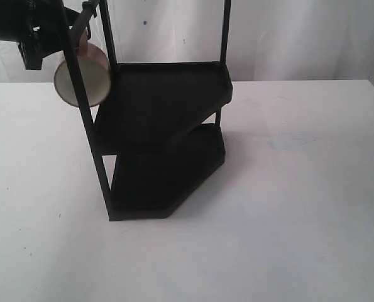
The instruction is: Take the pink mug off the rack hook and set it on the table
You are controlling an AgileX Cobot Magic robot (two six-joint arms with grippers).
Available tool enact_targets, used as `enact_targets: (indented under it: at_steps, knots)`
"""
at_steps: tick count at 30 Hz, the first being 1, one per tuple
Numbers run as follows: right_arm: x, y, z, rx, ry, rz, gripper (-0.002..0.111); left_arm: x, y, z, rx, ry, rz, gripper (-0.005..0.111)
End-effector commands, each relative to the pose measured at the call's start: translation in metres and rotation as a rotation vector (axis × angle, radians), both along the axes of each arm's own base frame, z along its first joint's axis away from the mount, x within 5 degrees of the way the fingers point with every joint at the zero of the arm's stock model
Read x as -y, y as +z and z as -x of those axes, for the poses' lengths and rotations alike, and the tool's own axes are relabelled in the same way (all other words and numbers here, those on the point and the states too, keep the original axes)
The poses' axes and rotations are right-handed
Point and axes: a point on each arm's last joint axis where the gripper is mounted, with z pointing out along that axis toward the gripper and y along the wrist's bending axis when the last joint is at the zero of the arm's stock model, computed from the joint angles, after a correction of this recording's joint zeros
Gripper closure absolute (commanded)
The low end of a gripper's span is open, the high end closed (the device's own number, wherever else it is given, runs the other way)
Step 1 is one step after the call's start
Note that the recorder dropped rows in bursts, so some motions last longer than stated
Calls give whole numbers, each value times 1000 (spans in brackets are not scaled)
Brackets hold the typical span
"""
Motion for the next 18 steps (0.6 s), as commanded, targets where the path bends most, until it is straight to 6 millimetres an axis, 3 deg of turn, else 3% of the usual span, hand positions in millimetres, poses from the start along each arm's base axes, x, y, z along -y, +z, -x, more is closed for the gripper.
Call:
enact_targets:
  at_steps: [1,10,18]
  knots:
    - [0,0,0,7,-5,5,108,1,-2,-3,113,-54,-57,52]
    - [0,0,0,7,-6,1,108,17,-11,-11,102,-138,-71,55]
    - [0,0,0,7,-6,1,108,16,-16,-12,92,-140,-114,101]
